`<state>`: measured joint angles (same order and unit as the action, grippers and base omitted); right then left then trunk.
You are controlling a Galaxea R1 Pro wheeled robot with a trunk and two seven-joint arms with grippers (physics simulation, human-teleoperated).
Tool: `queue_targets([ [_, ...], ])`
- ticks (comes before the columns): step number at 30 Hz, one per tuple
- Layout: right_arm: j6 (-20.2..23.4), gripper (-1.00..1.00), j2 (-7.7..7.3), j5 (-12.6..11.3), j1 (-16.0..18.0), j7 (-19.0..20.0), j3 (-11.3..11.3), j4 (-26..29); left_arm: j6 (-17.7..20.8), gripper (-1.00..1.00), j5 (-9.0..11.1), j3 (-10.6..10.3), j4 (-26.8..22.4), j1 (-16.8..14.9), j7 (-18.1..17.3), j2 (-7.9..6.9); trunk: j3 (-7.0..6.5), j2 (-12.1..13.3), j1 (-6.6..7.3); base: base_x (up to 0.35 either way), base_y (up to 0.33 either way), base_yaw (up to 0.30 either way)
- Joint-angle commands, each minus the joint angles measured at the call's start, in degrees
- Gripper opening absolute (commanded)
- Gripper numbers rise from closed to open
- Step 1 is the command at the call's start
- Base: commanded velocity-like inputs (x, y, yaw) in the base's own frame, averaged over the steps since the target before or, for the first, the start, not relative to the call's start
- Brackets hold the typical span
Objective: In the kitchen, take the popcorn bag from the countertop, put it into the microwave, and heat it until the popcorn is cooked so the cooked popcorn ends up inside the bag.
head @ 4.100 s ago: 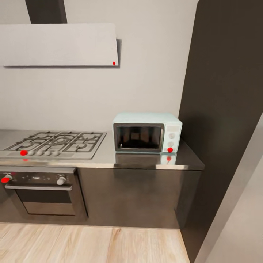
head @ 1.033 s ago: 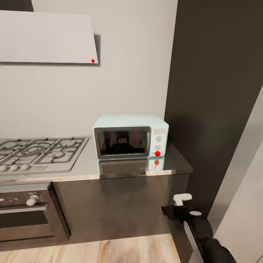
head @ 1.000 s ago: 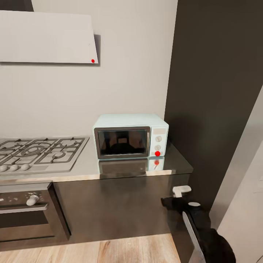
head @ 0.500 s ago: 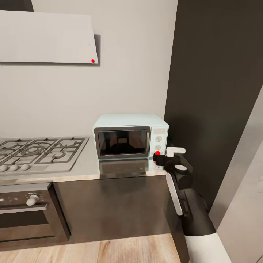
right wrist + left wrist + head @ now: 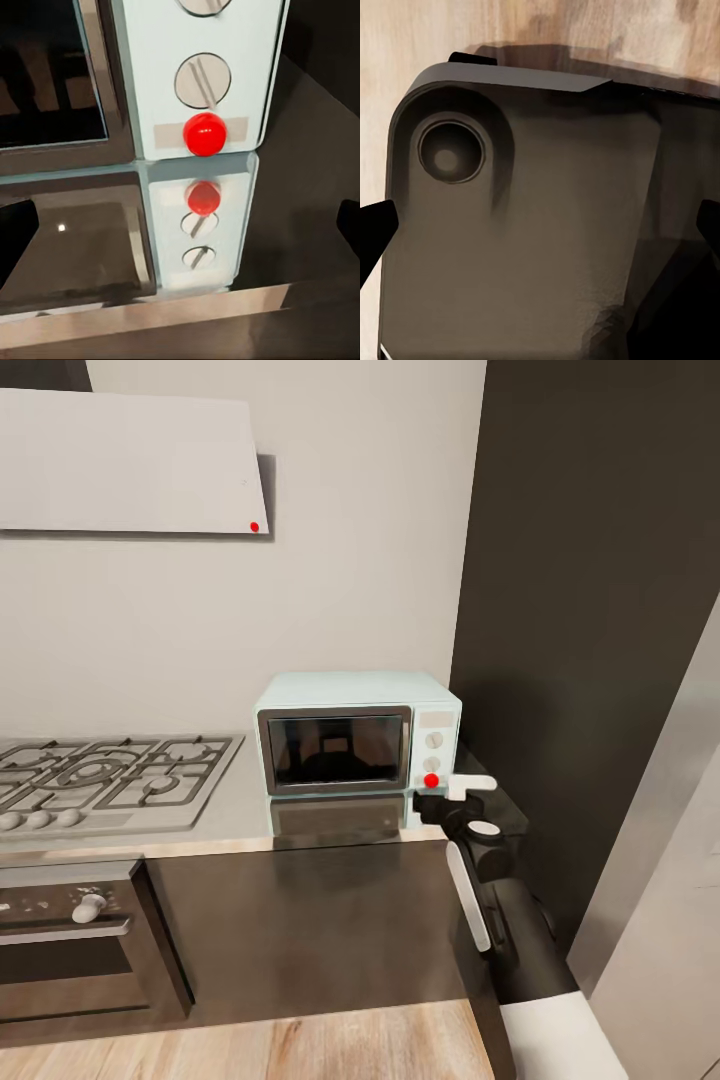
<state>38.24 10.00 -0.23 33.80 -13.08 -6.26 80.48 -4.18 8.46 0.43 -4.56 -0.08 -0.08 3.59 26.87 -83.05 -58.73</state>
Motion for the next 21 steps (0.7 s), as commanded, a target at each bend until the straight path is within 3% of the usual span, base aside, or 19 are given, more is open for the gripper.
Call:
queue_targets([
  [1, 0.4, 1.0, 0.0, -0.11, 0.04, -0.28, -0.07, -0.08, -0.13, 1.0, 0.41, 0.01, -0.01, -0.01, -0.01, 0.01, 0.06, -0.03, 0.0, 0.0, 0.0, 0.0],
  [10, 0.23, 1.0, 0.0, 0.15, 0.04, 1.52, 0.15, 0.79, -0.13, 1.0, 0.41, 0.01, -0.01, -0.01, -0.01, 0.1, 0.06, -0.03, 0.0, 0.0, 0.0, 0.012],
  [21, 0.17, 1.0, 0.0, 0.45, 0.04, 1.56, 0.43, 0.56, -0.13, 1.0, 0.41, 0.01, -0.01, -0.01, -0.01, 0.1, 0.06, -0.03, 0.0, 0.0, 0.0, 0.253],
])
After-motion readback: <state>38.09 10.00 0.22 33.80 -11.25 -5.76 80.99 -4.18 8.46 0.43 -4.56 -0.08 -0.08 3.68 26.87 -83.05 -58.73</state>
